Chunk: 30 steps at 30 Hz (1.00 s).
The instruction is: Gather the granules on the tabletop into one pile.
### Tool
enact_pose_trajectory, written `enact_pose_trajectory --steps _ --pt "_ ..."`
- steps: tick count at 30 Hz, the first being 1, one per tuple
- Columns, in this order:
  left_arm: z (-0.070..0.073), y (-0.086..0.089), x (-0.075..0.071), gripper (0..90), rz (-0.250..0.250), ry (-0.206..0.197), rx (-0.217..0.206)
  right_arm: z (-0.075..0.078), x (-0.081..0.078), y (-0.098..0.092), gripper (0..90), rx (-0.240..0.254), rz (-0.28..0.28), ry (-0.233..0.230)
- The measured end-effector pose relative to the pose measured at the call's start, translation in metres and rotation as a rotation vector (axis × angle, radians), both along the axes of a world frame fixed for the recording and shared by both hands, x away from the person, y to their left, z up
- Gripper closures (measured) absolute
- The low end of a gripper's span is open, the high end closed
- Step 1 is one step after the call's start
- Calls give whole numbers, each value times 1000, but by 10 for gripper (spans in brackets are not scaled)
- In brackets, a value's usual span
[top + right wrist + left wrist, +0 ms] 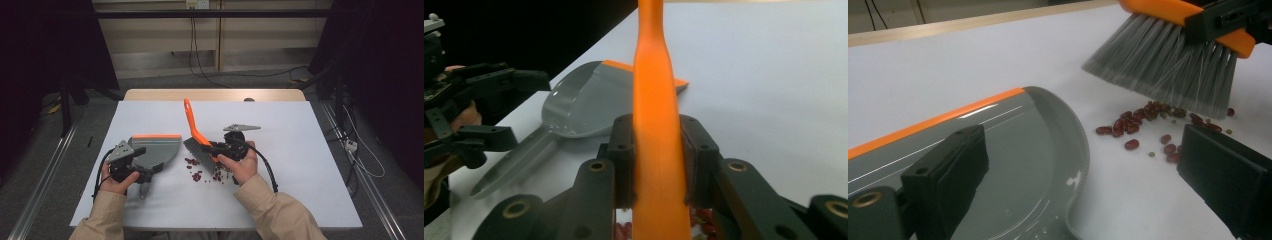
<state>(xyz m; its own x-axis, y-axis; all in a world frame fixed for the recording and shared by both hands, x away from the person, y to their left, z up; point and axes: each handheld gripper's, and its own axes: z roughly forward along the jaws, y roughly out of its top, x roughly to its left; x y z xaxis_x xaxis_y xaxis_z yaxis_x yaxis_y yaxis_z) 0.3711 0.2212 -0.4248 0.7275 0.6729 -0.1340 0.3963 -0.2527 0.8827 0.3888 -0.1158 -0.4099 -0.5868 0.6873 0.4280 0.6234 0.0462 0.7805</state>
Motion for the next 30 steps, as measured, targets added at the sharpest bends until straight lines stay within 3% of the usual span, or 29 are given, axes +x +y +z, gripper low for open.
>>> enact_pose_trajectory --steps 7,15,17,18,20,22,30 --pt "1 1 -1 62 3 -3 3 -13 -11 16 713 -4 -8 50" --pt "0 0 0 62 2 -1 0 -18 -21 25 713 67 5 118" --pt "0 0 0 62 2 -1 3 -20 -20 28 713 66 -2 155" --pt "0 0 0 62 1 -2 1 -24 -19 29 713 47 -8 178" --pt "1 1 0 62 2 -5 4 -28 -15 28 713 3 -47 180" --pt "1 1 0 62 5 -4 3 -30 -11 24 713 8 -64 215" --pt "1 1 0 62 4 -7 1 -28 -8 15 712 -42 -93 210"
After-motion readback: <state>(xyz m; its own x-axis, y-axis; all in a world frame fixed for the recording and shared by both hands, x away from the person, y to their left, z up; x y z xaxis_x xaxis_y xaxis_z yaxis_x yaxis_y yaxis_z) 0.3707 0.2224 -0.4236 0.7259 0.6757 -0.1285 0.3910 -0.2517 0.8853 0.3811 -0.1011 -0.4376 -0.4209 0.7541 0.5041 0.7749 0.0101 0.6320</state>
